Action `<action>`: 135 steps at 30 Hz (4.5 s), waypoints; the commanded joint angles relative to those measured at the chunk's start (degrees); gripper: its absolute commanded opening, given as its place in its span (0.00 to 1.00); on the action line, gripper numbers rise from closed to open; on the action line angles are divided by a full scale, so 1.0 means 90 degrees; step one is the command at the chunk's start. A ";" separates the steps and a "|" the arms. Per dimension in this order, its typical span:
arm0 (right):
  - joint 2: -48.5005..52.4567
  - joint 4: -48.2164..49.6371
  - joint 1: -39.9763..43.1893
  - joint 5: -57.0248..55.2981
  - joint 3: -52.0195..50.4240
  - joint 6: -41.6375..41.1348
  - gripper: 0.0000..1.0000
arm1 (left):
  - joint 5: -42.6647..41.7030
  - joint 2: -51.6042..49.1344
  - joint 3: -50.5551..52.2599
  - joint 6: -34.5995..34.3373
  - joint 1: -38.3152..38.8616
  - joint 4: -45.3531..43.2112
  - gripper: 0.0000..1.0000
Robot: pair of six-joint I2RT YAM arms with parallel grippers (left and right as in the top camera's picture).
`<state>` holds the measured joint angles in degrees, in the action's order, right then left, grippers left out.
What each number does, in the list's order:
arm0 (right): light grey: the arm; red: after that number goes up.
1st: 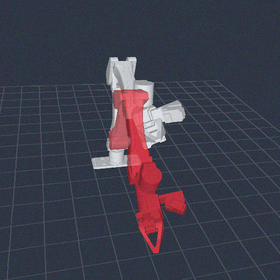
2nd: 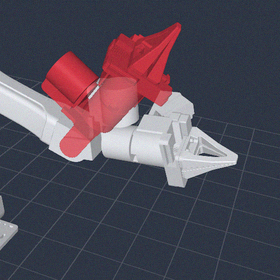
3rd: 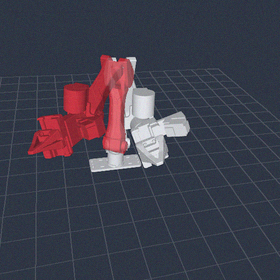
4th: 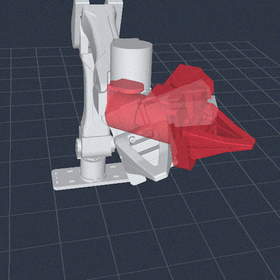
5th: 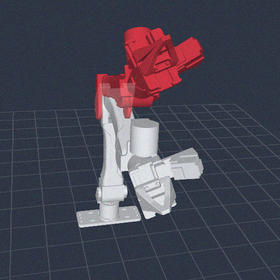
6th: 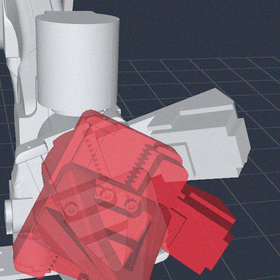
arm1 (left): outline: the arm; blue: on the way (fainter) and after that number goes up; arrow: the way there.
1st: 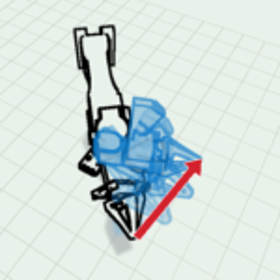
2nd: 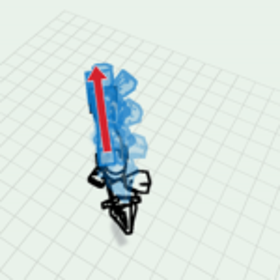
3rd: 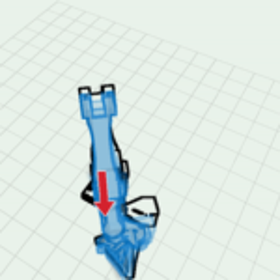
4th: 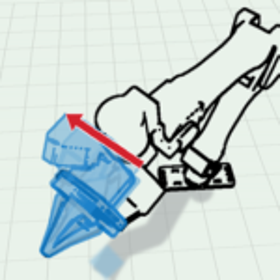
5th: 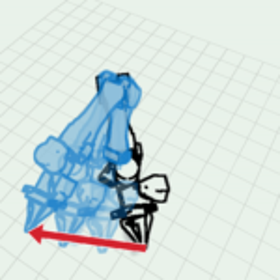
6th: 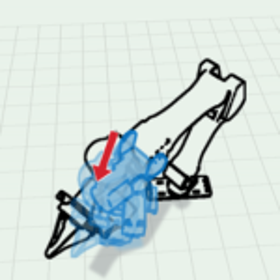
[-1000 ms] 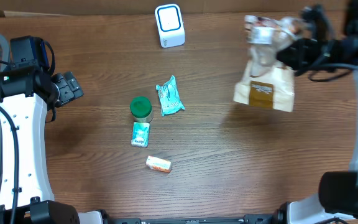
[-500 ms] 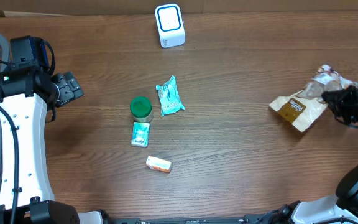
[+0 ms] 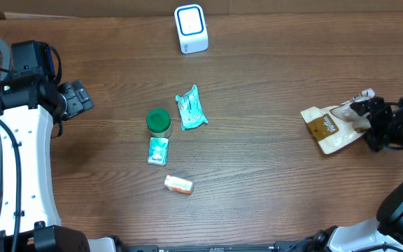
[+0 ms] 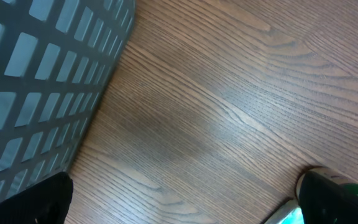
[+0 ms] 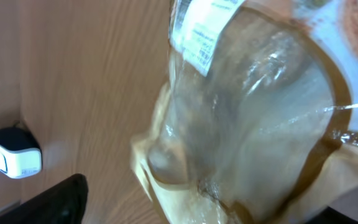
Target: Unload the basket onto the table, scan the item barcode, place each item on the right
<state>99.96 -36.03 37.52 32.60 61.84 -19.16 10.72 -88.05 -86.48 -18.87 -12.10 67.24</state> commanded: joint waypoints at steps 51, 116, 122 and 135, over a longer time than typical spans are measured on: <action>0.1314 -0.1865 -1.0586 -0.3237 0.1676 0.2795 0.57 | -0.0029 -0.0005 0.0017 0.0121 0.0015 -0.0019 0.99; 0.1290 -0.2990 -0.6448 -0.1642 0.1732 0.0670 0.30 | -0.0027 -0.0005 0.0017 0.0124 0.0015 -0.0019 0.99; 0.1290 -0.2256 -0.6475 -0.1098 0.1054 0.0673 0.29 | -0.0027 -0.0005 0.0017 0.0121 0.0015 -0.0019 0.99; 0.1290 -0.1056 -0.6484 -0.0729 0.0063 0.0308 0.11 | -0.0029 -0.0002 0.0017 0.0121 0.0015 -0.0019 1.00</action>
<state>111.09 -46.39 -20.34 26.87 65.89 -14.94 10.72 -88.05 -86.48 -18.87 -12.10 67.22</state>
